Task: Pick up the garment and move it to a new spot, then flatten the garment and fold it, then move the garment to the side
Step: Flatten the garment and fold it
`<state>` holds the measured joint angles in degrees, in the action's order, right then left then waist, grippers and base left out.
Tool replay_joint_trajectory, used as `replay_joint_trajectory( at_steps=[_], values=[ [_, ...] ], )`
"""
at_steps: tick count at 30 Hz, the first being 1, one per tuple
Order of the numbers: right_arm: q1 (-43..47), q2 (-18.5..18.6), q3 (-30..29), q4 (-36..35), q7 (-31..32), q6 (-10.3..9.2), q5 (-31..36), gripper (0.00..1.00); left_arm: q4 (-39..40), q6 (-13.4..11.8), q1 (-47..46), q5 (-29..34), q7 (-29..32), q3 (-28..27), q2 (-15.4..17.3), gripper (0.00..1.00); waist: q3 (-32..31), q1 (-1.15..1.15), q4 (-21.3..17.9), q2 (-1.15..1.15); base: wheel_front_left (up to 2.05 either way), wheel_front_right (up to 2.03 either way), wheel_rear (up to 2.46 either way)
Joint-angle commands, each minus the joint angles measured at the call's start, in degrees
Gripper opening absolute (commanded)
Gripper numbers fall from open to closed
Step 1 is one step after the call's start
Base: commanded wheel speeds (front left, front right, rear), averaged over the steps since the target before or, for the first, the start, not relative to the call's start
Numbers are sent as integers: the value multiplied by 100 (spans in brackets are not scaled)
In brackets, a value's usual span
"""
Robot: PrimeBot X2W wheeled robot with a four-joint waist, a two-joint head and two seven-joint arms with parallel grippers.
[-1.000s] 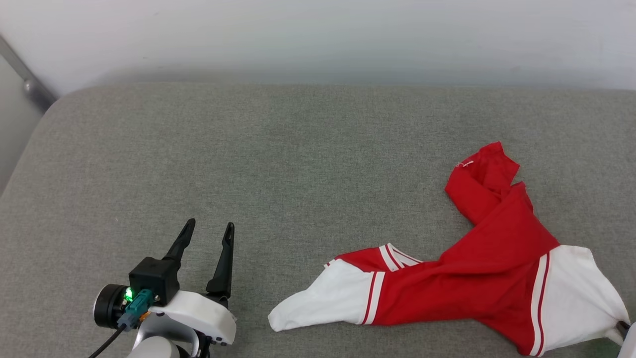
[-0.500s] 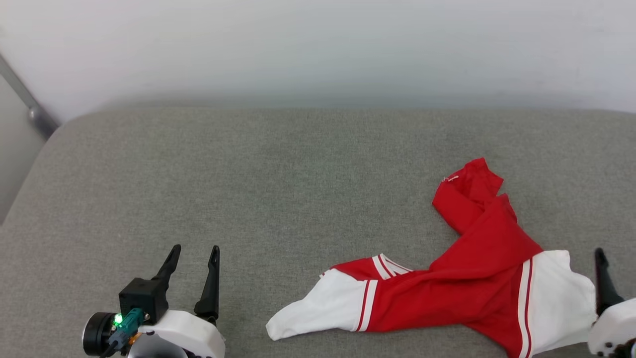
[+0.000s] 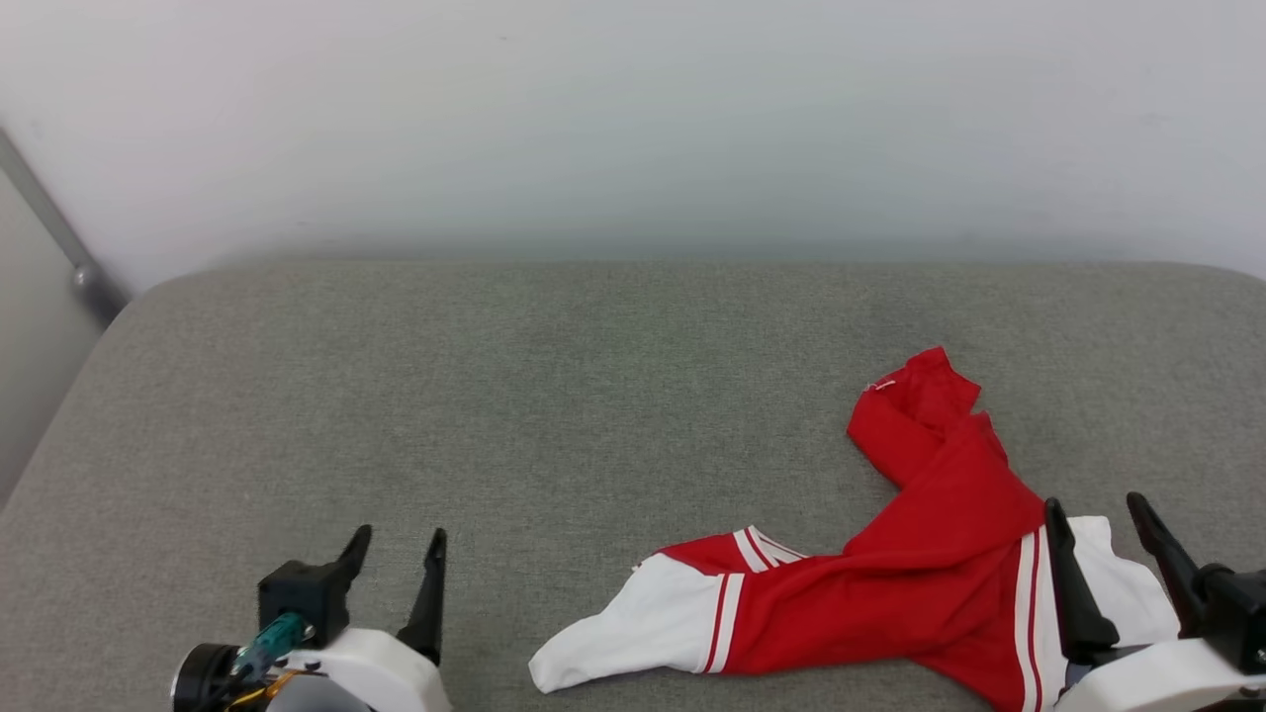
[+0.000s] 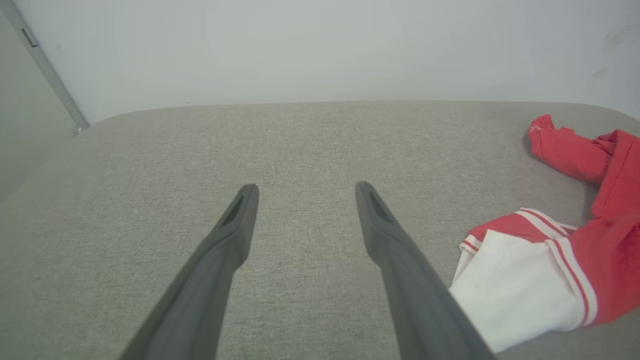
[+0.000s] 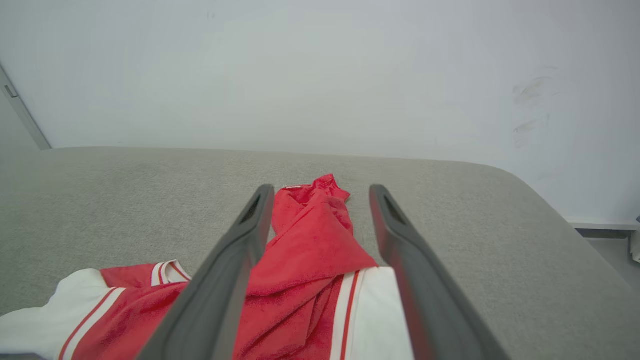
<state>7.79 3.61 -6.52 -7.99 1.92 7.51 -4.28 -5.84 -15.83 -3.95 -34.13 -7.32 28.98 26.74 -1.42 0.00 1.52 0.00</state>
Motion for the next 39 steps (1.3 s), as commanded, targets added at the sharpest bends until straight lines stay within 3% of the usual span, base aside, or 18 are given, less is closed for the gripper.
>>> replay_joint_trajectory(
  at_steps=[1, 9, 13, 21, 23, 24, 26, 32, 34, 35, 39],
  values=[
    [111, -23, 38, -82, 38, -3, 3, 100, 25, 51, -117, -22, 98, 41, 13, 100, 4, 0, -22, 0, 0, 0, 0],
    [297, -66, 342, -469, 219, -4, 68, 100, -167, 740, -566, -346, 1920, 805, 113, 100, 141, 0, -295, 0, 0, 0, 0],
    [279, -73, 441, -500, 215, -4, 58, 100, -404, 865, -657, -545, 2674, 1025, 135, 100, 329, 0, -484, 0, 0, 0, 0],
    [103, -79, 466, -444, 203, -3, -36, 100, -935, 1210, -923, -640, 3503, 1492, -59, 100, 718, 0, -557, 0, 0, 0, 0],
    [83, -78, 385, -410, 222, -4, -64, 100, -991, 1357, -909, -678, 3745, 1688, -160, 12, 759, 0, -559, 0, 0, 0, 0],
    [67, -78, 344, -394, 231, -4, -94, 100, -1004, 1408, -892, -705, 3851, 1769, -207, 0, 765, 0, -560, 0, 0, 0, 0],
    [56, -78, 224, -329, 293, -4, -130, 100, -994, 1420, -863, -682, 3966, 1866, -210, 0, 759, 0, -558, 0, 0, 0, 0],
    [149, -76, -223, -92, 696, -3, -389, 100, -787, 1114, -889, -490, 3532, 1648, -84, 0, 623, 0, -506, 0, 0, 0, 0],
    [174, -7, -596, 157, 1207, -3, -621, 100, -570, 894, -888, -388, 3221, 1468, 6, 0, 558, 0, -449, 0, 0, 0, 0],
    [174, -7, -596, 157, 1207, -3, -621, 100, -570, 894, -888, -388, 3221, 1468, 6, 0, 558, 0, -449, 0, 0, 0, 0],
    [57, 292, -1076, 634, 2257, -3, -955, 100, -166, 656, -822, -318, 2942, 1276, 104, 0, 570, 0, -388, 0, 0, 0, 0]
  ],
)
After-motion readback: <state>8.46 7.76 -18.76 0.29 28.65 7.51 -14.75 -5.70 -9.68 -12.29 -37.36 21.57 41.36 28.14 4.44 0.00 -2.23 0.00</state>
